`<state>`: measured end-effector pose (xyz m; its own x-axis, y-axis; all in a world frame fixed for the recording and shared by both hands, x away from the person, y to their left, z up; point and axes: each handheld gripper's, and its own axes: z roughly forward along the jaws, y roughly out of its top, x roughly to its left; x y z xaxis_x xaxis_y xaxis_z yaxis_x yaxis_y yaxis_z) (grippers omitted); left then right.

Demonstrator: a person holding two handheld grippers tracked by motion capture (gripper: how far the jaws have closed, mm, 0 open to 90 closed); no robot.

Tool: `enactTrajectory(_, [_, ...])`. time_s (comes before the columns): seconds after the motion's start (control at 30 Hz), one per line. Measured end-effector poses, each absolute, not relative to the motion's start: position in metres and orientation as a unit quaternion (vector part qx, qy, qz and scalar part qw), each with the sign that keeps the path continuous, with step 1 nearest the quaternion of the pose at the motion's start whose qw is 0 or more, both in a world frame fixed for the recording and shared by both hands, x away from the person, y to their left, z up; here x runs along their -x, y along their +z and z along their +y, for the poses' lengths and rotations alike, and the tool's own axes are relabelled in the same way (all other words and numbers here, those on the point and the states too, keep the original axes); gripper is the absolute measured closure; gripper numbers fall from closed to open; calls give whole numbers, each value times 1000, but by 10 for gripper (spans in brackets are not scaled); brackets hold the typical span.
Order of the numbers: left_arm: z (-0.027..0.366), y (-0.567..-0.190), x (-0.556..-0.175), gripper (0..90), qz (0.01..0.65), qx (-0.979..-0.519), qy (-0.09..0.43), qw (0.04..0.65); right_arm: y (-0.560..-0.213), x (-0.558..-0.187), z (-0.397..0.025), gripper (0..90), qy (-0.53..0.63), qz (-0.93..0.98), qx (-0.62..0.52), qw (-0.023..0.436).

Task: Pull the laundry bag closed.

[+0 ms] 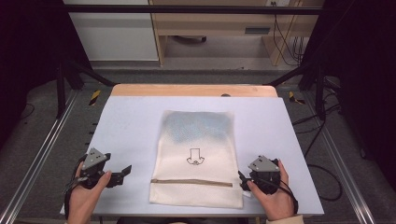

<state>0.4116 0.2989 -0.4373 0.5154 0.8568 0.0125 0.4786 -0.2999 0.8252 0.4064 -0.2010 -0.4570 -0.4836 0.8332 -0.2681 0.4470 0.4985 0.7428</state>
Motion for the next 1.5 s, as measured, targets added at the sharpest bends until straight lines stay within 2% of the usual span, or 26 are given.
enactTrajectory(0.17, [292, -445, -417, 46, 427, -776, 219, 408, -458, -408, -195, 101, 305, 812, -403, 293])
enactTrajectory(0.27, [283, -450, -422, 55, 412, -800, 207, 384, -457, -408, -191, 96, 311, 818, -404, 267])
enactTrajectory(0.5, [278, -454, -423, 62, 413, -810, 226, 349, -447, -410, -171, 106, 322, 829, -376, 259])
enactTrajectory(0.7, [283, -455, -425, 62, 423, -803, 229, 351, -437, -412, -151, 132, 323, 843, -347, 254])
enactTrajectory(0.97, [286, -455, -425, 64, 432, -798, 234, 350, -424, -417, -119, 202, 320, 865, -307, 236])
enactTrajectory(1.0, [287, -455, -425, 64, 432, -798, 235, 348, -420, -418, -108, 238, 320, 872, -294, 225])
enactTrajectory(1.1, [288, -455, -425, 63, 434, -797, 236, 348, -415, -419, -93, 262, 321, 881, -276, 212])
enactTrajectory(1.3, [289, -452, -423, 63, 433, -794, 239, 353, -411, -424, -62, 262, 308, 900, -242, 189])
enactTrajectory(1.5, [294, -449, -424, 64, 433, -791, 240, 359, -407, -427, -37, 361, 297, 914, -217, 170])
